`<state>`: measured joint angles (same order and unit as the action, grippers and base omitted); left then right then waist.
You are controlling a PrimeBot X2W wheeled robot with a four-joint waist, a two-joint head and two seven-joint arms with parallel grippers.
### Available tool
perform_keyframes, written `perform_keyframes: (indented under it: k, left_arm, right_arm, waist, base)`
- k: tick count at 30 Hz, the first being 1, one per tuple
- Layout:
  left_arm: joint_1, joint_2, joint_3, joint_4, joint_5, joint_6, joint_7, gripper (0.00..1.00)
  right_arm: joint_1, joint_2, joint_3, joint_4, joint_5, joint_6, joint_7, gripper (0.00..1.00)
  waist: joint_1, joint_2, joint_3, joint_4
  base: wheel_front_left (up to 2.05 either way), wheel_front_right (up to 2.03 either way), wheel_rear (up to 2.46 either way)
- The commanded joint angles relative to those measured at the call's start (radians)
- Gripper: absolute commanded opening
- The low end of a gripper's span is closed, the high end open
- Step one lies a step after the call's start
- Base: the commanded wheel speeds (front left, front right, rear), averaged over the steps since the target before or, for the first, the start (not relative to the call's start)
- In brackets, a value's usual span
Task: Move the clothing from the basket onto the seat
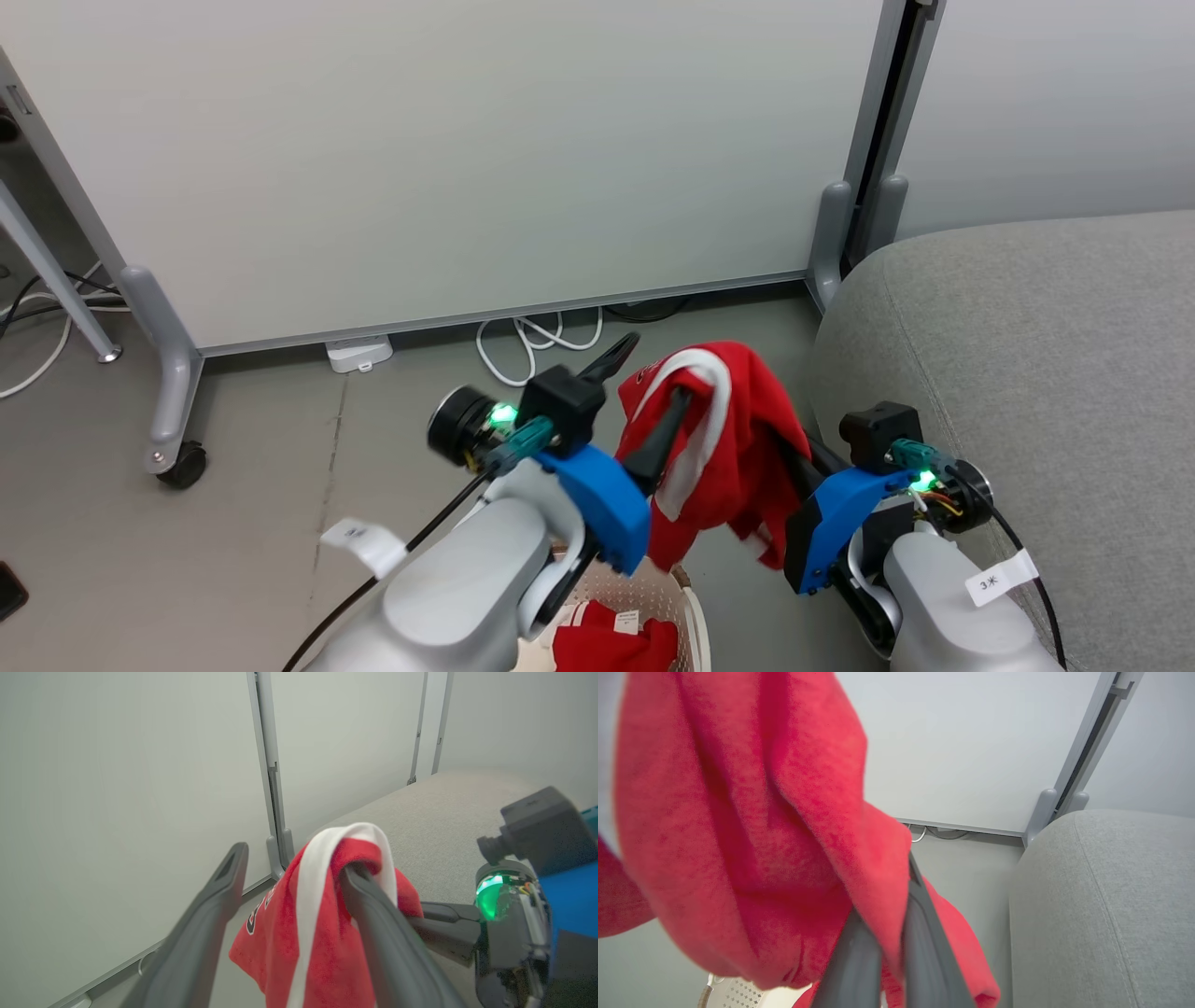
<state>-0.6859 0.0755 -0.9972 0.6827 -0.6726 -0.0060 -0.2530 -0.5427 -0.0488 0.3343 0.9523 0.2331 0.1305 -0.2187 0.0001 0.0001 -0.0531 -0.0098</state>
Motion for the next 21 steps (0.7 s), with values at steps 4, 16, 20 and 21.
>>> perform_keyframes:
  k: [4,16,20,21]
  left_arm:
    - [0.088,0.050,0.042,-0.050,-0.004,0.014,-0.013,1.00]
    - [0.418,0.175,0.318,-0.369,0.129,0.010,-0.013,1.00]
    - [0.522,0.172,0.414,-0.421,0.180,-0.006,-0.013,1.00]
    - [0.544,0.166,0.438,-0.429,0.192,-0.010,-0.013,1.00]
  right_arm:
    - [-0.026,-0.003,-0.043,0.004,-0.027,0.000,-0.017,0.00]
    - [0.000,-0.003,-0.095,-0.045,-0.074,0.000,-0.030,0.00]
    - [0.015,-0.002,-0.101,-0.075,-0.085,0.000,-0.029,0.00]
    - [0.021,-0.003,-0.102,-0.085,-0.090,0.000,-0.029,0.00]
  waist:
    - [-0.0001,-0.0001,0.004,-0.011]
    - [-0.0001,-0.0001,0.007,-0.058]
    - [-0.0001,-0.0001,0.008,-0.073]
    - [-0.0001,-0.0001,0.009,-0.077]
  base:
    - [0.00,0.00,0.00]
    - [0.00,0.00,0.00]
    - [0.00,0.00,0.00]
    - [0.00,0.00,0.00]
